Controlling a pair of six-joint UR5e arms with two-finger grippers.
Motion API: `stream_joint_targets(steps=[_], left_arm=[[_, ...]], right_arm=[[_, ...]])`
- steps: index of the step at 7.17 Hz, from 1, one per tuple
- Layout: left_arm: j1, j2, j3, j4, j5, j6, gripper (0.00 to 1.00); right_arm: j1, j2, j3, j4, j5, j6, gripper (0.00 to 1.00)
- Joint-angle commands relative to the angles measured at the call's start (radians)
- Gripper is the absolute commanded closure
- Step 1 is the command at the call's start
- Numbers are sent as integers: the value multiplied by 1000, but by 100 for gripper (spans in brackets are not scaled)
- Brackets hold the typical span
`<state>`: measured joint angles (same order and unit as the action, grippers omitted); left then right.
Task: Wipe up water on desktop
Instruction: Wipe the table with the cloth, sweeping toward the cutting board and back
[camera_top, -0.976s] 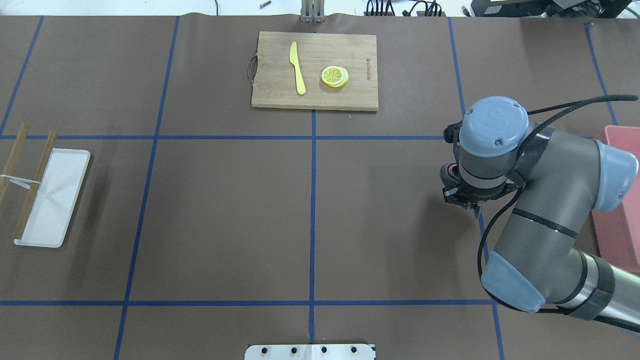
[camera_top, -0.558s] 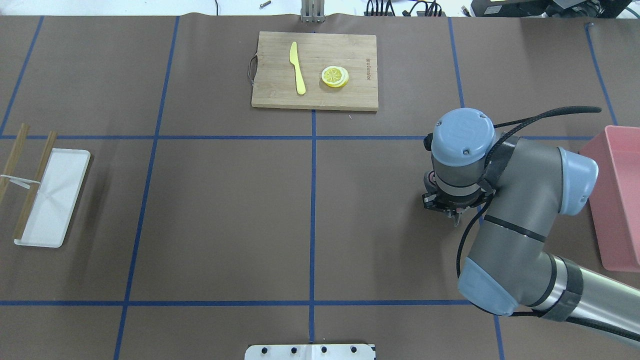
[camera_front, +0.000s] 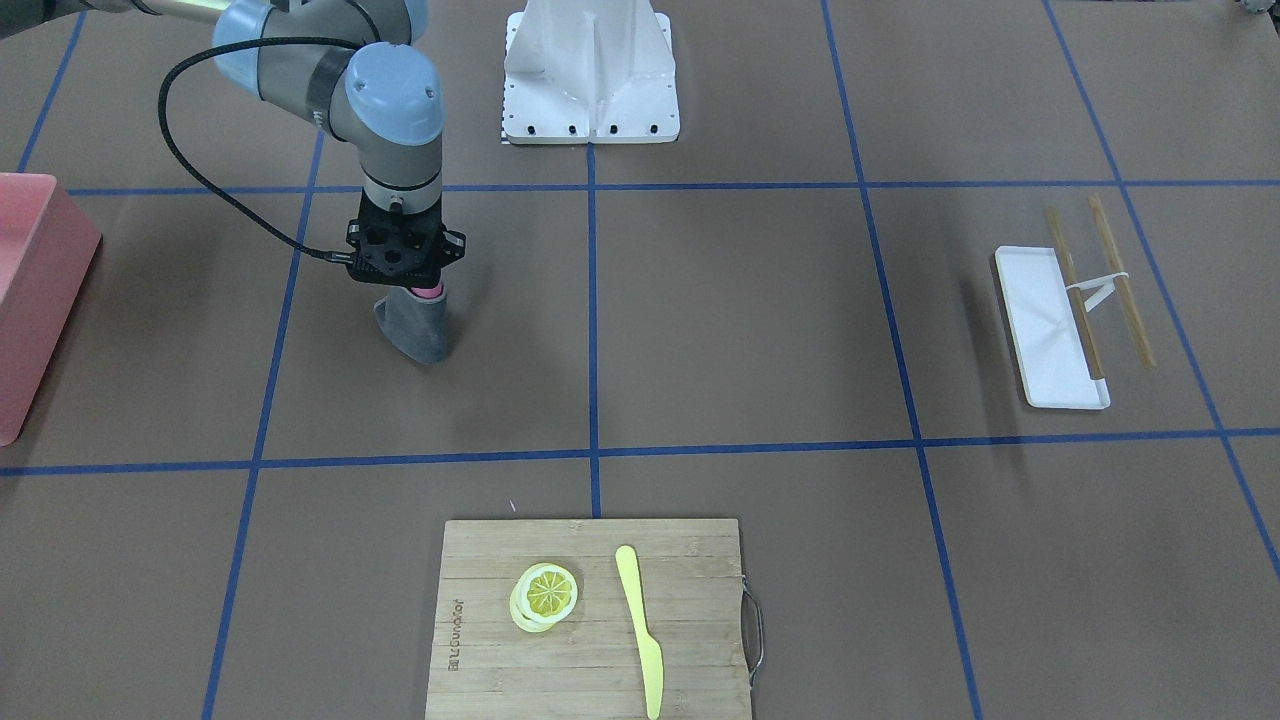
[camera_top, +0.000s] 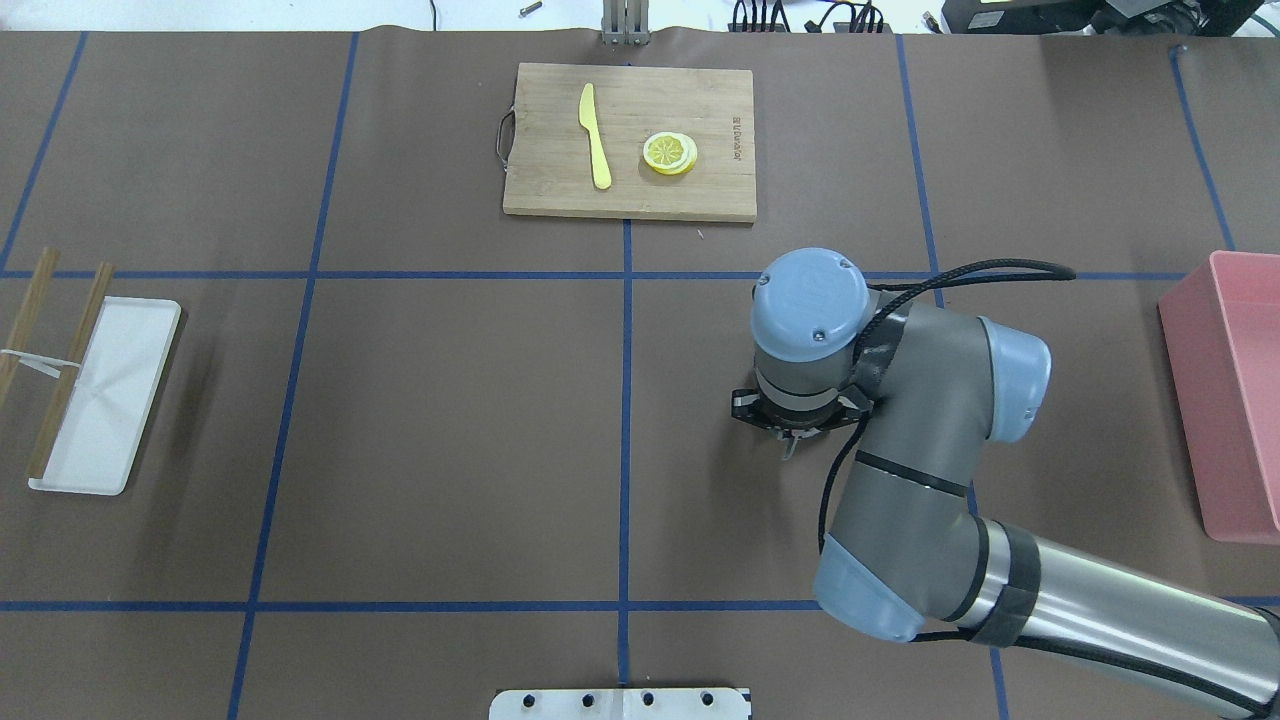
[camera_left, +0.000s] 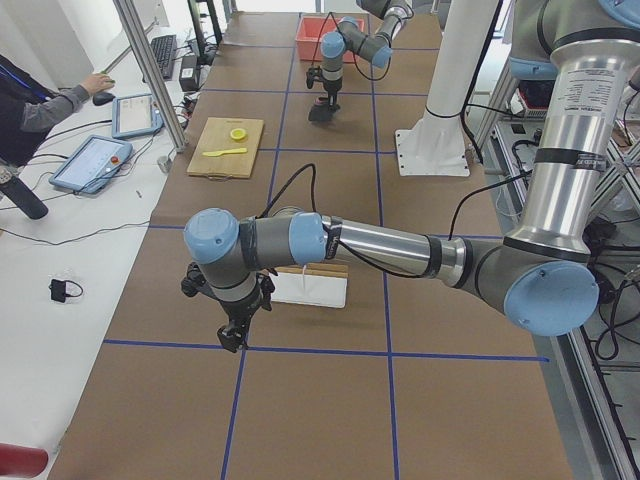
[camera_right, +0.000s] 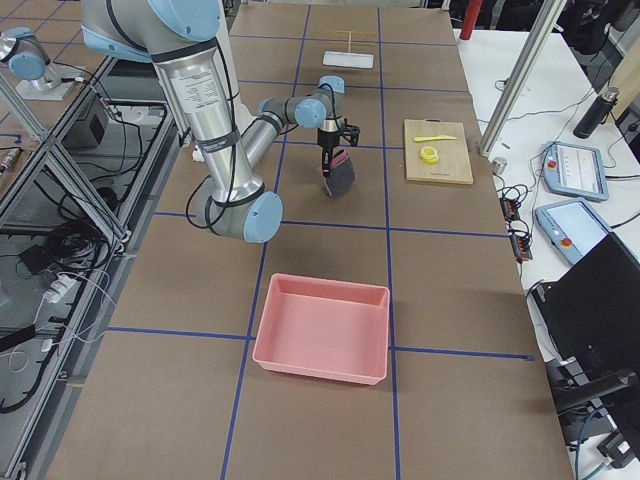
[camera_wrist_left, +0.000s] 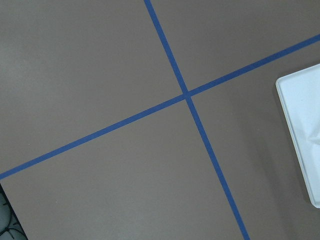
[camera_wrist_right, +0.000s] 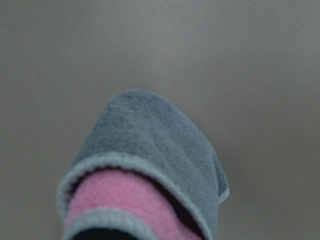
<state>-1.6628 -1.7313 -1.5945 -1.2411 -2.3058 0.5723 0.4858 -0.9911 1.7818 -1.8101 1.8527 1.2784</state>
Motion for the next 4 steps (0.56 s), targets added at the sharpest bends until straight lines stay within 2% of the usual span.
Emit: stream_joint_targets(steps=[1, 2, 3, 4], left_arm=[[2, -1, 1, 0, -3, 0, 1], [0, -1, 1, 0, -3, 0, 1], [2, -1, 2, 0, -3, 0, 1], [2, -1, 2, 0, -3, 0, 1]], right_arm=[[-36, 170, -135, 64, -1, 166, 100], [-61, 231, -204, 104, -45, 227, 100], [-82, 255, -252, 206, -96, 298, 100], [-82, 253, -257, 216, -98, 302, 100]])
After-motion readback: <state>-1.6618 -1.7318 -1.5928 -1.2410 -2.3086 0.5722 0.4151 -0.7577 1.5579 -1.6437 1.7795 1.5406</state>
